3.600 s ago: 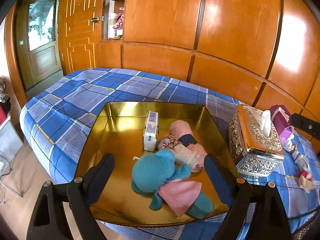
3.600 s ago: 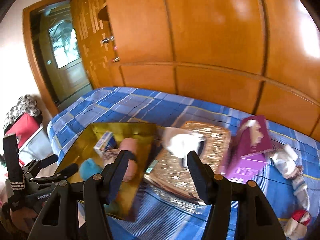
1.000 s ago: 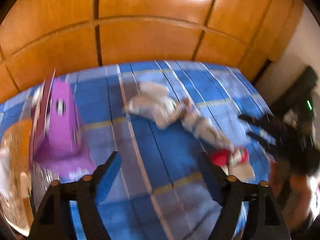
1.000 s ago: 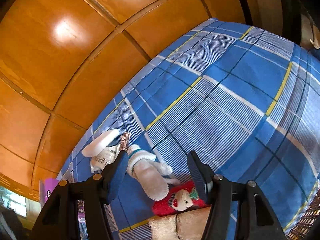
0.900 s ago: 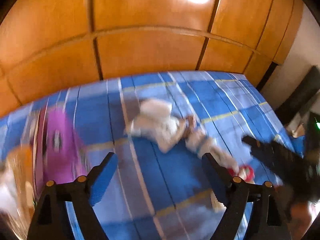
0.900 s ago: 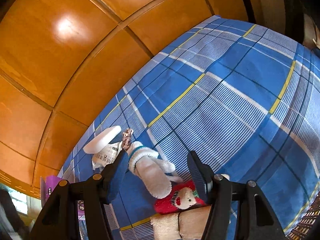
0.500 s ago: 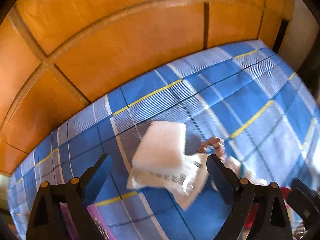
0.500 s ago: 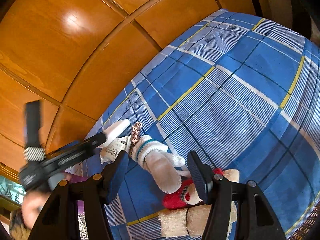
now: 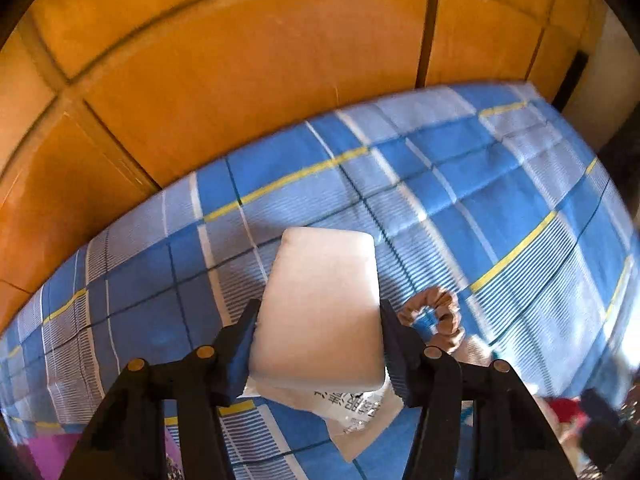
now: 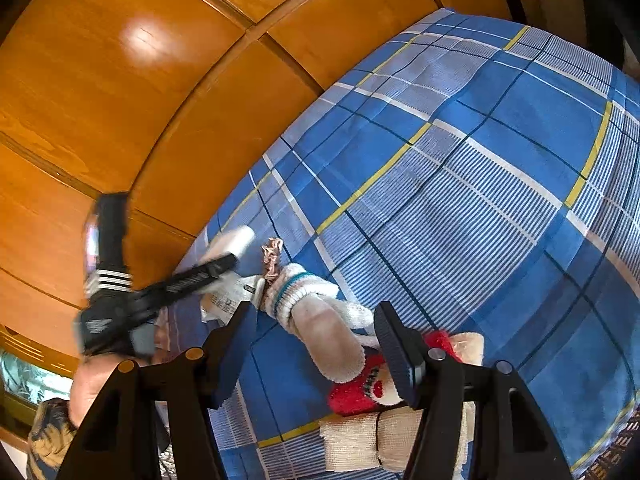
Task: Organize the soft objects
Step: 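Grasp the white pad with the left gripper while the right gripper grasps the white cleaning-wipes pack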
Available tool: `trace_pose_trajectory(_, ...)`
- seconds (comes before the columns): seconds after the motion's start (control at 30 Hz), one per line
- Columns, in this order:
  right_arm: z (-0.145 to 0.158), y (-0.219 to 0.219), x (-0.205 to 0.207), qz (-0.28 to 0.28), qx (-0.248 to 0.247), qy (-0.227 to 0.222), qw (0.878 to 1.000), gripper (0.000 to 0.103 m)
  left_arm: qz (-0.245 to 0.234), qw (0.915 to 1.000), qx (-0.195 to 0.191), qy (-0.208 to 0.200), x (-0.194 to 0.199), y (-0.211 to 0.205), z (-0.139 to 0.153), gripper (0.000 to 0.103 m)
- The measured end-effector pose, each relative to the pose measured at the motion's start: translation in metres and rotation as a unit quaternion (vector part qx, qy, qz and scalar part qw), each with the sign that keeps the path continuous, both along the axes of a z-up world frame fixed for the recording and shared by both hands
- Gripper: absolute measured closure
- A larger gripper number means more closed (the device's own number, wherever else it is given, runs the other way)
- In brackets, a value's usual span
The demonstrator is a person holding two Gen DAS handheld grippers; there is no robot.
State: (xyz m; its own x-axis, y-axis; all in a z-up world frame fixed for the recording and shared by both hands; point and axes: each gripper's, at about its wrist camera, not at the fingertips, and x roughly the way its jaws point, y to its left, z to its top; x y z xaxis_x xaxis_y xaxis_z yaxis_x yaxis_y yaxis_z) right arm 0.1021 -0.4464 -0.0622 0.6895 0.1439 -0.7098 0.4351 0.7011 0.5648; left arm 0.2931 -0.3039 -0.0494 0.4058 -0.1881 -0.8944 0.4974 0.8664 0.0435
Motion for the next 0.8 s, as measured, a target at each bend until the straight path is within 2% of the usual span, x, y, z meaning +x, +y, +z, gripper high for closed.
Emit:
trace_pose_trajectory(0.1,-0.003,0.013,0.011,0.041,-0.022,0.026,0.999,0.041,0.018,0.9992,-0.037,-0.002,-0.001,0.013,0.023,0.046)
trace_pose_trajectory(0.2,0.001,0.037,0.032,0.112,-0.079,0.050,0.989,0.041,0.021,0.9983,-0.051,-0.015,-0.003,0.020,0.042,0.046)
trace_pose_trajectory(0.27,0.006,0.053,0.048,0.161,-0.128,0.052,0.977,0.041,0.026,0.9977,-0.060,-0.019,-0.002,0.026,0.052,0.046)
trace_pose_trajectory(0.37,0.011,0.074,0.070,0.221,-0.192,0.046,0.955,0.041,0.041,0.9963,-0.075,-0.003,0.003,0.037,0.059,0.046)
trace_pose_trajectory(0.43,0.015,0.092,0.086,0.267,-0.236,0.033,0.934,0.040,0.057,0.9943,-0.090,0.005,0.006,0.047,0.066,0.046)
trace_pose_trajectory(0.5,0.016,0.107,0.098,0.295,-0.262,0.027,0.918,0.040,0.068,0.9921,-0.105,0.009,0.008,0.055,0.070,0.046)
trace_pose_trajectory(0.63,0.006,0.134,0.134,0.328,-0.291,0.032,0.898,0.036,0.094,0.9864,-0.135,0.005,0.011,0.080,0.091,0.046)
trace_pose_trajectory(0.8,-0.019,0.156,0.168,0.348,-0.291,0.066,0.889,0.036,0.130,0.9781,-0.162,-0.009,0.015,0.124,0.120,0.046)
